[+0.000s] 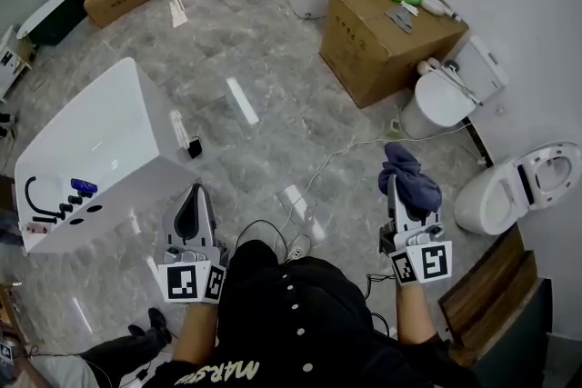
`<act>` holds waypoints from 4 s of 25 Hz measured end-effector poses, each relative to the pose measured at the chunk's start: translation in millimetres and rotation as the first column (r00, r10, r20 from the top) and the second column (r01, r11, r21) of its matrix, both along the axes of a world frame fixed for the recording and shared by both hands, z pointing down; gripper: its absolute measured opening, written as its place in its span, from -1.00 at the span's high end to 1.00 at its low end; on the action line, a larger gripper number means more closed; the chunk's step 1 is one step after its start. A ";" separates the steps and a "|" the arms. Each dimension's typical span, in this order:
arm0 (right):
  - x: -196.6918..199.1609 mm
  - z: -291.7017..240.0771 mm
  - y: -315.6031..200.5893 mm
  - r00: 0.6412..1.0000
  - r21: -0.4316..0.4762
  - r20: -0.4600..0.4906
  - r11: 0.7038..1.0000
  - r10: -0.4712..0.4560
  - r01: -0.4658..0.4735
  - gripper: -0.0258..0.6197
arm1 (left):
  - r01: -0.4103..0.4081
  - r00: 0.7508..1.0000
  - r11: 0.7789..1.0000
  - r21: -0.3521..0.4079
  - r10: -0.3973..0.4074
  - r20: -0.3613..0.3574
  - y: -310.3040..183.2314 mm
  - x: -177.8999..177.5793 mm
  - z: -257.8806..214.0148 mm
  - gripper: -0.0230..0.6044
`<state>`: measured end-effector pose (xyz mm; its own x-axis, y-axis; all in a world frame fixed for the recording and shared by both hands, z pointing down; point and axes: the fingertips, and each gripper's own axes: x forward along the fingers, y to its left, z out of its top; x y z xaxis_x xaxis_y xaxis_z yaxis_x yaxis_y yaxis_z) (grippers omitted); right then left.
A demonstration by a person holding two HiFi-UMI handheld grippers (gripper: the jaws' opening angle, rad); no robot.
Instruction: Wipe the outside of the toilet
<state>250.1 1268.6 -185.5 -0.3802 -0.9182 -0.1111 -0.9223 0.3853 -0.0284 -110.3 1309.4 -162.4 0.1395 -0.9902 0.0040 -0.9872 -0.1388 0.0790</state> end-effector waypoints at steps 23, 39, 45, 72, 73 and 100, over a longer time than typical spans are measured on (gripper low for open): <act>27.6 3.8 -186.3 0.999 -0.038 -0.033 0.999 0.008 -0.009 0.54 | -0.068 0.998 0.997 -0.027 0.068 -0.005 -206.6 40.2 7.5 0.89; -44.8 -16.0 -396.5 0.997 -0.022 -0.040 0.998 0.061 -0.062 0.54 | -0.084 0.996 0.996 -0.026 0.084 -0.015 -423.8 -42.9 -3.0 0.89; -75.8 -19.8 -449.2 0.997 -0.012 -0.039 0.998 0.063 -0.064 0.54 | -0.078 0.997 0.997 -0.020 0.078 -0.008 -470.9 -77.2 -7.4 0.89; -153.6 4.1 -769.9 1.000 -0.022 0.023 1.000 -0.012 0.012 0.54 | 0.054 0.998 0.998 -0.027 -0.053 0.034 -727.6 -166.8 -4.2 0.89; -157.6 2.7 -786.8 1.000 -0.019 0.019 1.000 -0.018 0.018 0.54 | 0.058 0.998 0.998 -0.017 -0.057 0.042 -742.9 -170.8 -8.8 0.89; -138.2 15.9 -979.2 0.994 -0.058 0.010 0.993 0.108 -0.108 0.54 | -0.075 0.997 0.993 -0.092 0.077 0.011 -983.7 -151.0 15.6 0.89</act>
<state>111.9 289.4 -169.6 -0.2774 -0.9588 -0.0616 -0.9579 0.2810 -0.0595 -261.3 325.8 -146.8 0.2137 -0.9721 0.0971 -0.9752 -0.2063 0.0807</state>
